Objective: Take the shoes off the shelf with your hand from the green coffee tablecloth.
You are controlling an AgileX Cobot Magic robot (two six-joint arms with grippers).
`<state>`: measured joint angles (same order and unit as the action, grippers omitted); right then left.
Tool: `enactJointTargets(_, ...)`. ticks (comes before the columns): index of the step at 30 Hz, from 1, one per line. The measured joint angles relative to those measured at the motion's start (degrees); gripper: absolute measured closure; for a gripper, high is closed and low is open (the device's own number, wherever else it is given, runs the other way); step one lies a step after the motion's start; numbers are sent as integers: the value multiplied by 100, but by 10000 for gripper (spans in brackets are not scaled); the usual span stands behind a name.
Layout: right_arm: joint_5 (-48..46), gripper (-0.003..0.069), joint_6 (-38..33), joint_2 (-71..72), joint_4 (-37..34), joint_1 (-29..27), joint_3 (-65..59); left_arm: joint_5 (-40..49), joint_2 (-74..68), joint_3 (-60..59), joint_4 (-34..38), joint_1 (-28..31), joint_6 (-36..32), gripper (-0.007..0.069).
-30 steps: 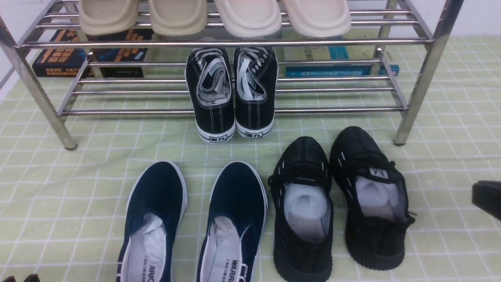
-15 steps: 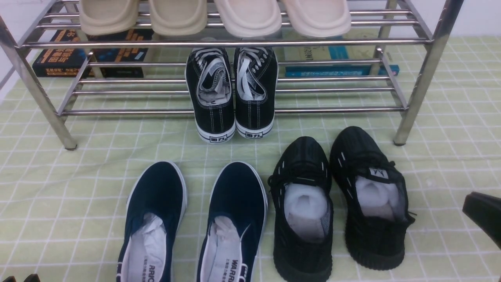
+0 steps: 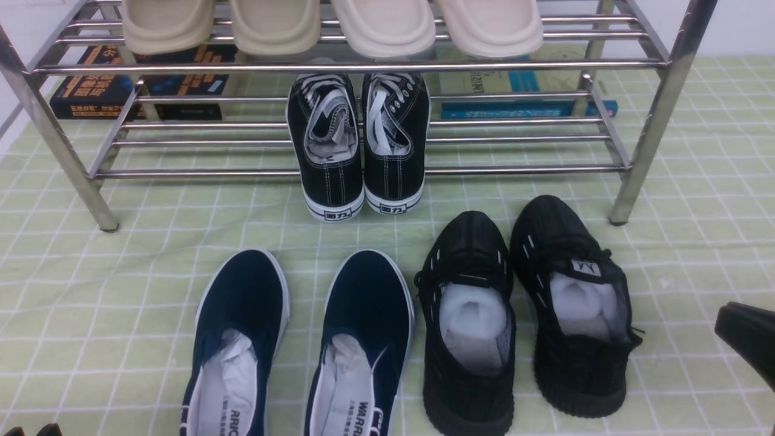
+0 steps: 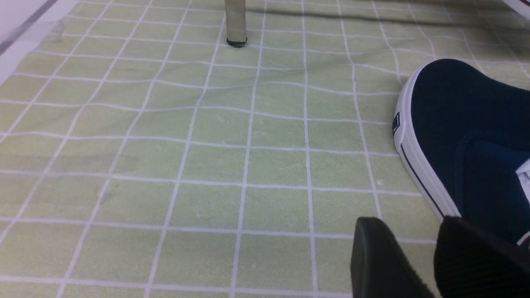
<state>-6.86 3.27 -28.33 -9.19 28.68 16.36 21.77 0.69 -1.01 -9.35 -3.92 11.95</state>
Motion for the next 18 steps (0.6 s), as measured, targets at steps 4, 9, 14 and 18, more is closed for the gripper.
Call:
enactJointTargets(4, -292, 659, -227, 459, 152, -81, 0, 0, 0, 0, 0, 0, 0, 383)
enactJointTargets(9, -785, 656, -782, 1201, 339, -815, -160, 0, 0, 0, 0, 0, 0, 383)
enactJointTargets(14, -912, 652, -840, 2143, 344, -2089, -907, 0, 0, 0, 0, 0, 0, 383)
enactJointTargets(18, -938, 650, -846, 2623, 344, -2694, -1410, 0, 0, 0, 0, 0, 0, 383)
